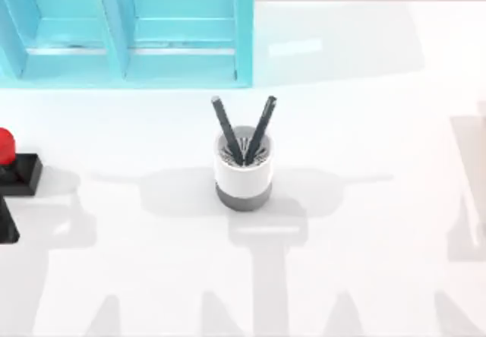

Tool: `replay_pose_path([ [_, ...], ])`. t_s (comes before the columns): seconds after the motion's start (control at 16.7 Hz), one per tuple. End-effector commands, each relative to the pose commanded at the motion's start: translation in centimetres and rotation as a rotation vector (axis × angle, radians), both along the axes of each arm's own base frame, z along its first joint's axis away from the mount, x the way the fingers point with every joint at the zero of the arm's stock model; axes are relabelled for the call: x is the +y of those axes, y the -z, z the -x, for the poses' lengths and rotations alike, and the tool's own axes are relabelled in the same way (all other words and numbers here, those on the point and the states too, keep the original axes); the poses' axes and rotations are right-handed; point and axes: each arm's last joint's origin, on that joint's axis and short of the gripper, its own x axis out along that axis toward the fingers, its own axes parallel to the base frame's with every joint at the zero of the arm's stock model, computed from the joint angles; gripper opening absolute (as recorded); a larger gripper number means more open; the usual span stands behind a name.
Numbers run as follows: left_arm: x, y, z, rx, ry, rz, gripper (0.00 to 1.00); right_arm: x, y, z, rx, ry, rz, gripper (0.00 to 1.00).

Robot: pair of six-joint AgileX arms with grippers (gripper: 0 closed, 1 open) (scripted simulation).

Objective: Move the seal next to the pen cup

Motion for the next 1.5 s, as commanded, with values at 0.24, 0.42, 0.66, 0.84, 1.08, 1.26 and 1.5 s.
replay_pose_path([
  [0.24,0.2,-5.2,-2.9,0.274,-0.003,-0.009,1.0,0.0,0.0,0.0,0.0,0.0,0.0,1.0],
  [0.42,0.6,-8.0,-7.6,0.547,-0.002,-0.011,1.0,0.0,0.0,0.0,0.0,0.0,0.0,1.0],
  [0.66,1.2,-8.6,-15.3,0.913,0.003,-0.007,1.0,0.0,0.0,0.0,0.0,0.0,0.0,1.0],
  [0.84,1.8,-7.5,-20.3,1.132,0.009,-0.002,1.0,0.0,0.0,0.0,0.0,0.0,0.0,1.0],
  [1.08,2.4,-6.0,-24.9,1.313,0.016,0.003,1.0,0.0,0.0,0.0,0.0,0.0,0.0,1.0],
  [1.26,2.7,-5.2,-26.9,1.379,0.02,0.005,1.0,0.0,0.0,0.0,0.0,0.0,0.0,1.0],
  [1.5,2.8,-4.9,-27.3,1.394,0.02,0.006,1.0,0.0,0.0,0.0,0.0,0.0,0.0,1.0],
])
